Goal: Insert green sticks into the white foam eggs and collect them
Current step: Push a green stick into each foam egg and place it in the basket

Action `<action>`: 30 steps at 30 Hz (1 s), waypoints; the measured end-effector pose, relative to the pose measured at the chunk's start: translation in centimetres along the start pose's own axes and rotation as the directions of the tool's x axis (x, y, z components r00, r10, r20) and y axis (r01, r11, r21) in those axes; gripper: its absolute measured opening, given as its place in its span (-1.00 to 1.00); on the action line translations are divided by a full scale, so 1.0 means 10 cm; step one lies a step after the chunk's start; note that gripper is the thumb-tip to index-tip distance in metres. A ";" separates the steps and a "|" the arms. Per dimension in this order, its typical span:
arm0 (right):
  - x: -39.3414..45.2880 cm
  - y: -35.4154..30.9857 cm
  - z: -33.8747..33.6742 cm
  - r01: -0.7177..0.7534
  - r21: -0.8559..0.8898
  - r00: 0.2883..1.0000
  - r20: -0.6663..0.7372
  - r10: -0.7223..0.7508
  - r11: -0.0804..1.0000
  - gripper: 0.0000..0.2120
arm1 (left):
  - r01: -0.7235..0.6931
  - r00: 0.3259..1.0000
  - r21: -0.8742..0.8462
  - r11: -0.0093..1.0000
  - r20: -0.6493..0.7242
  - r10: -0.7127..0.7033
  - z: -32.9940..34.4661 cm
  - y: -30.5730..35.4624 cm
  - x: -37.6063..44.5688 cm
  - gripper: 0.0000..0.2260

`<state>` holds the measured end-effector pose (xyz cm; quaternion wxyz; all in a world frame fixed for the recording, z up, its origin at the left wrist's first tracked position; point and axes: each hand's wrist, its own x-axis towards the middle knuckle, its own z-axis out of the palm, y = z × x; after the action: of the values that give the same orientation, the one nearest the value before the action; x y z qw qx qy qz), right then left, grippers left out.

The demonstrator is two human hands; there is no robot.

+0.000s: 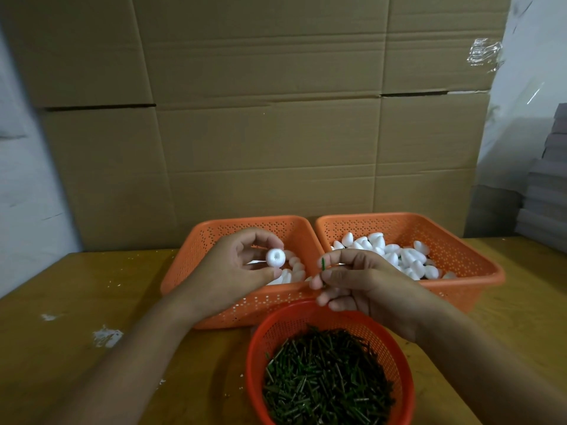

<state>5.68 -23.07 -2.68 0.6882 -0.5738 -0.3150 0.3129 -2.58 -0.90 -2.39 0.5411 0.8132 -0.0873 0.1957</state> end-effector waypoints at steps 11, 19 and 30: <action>0.01 0.02 -0.03 -0.004 -0.010 1.000 -0.007 0.004 1.000 -0.92 | 0.078 0.997 -0.240 0.968 0.004 -0.079 0.02 0.10 0.00 -0.72; 0.01 0.02 -0.03 -0.016 -0.036 1.000 -0.004 0.016 0.999 -0.91 | 0.084 0.995 -0.297 0.951 -0.026 -0.096 0.00 0.11 0.00 -0.74; 0.01 0.01 -0.02 -0.016 -0.046 1.000 -0.010 0.016 0.999 -0.91 | 0.182 0.983 -0.576 0.797 0.118 -0.139 0.00 0.16 0.01 -0.70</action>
<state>5.86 -23.11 -2.77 0.6737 -0.5936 -0.3144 0.3082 -3.04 -1.52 -0.94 0.7758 0.6184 -0.0927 0.0844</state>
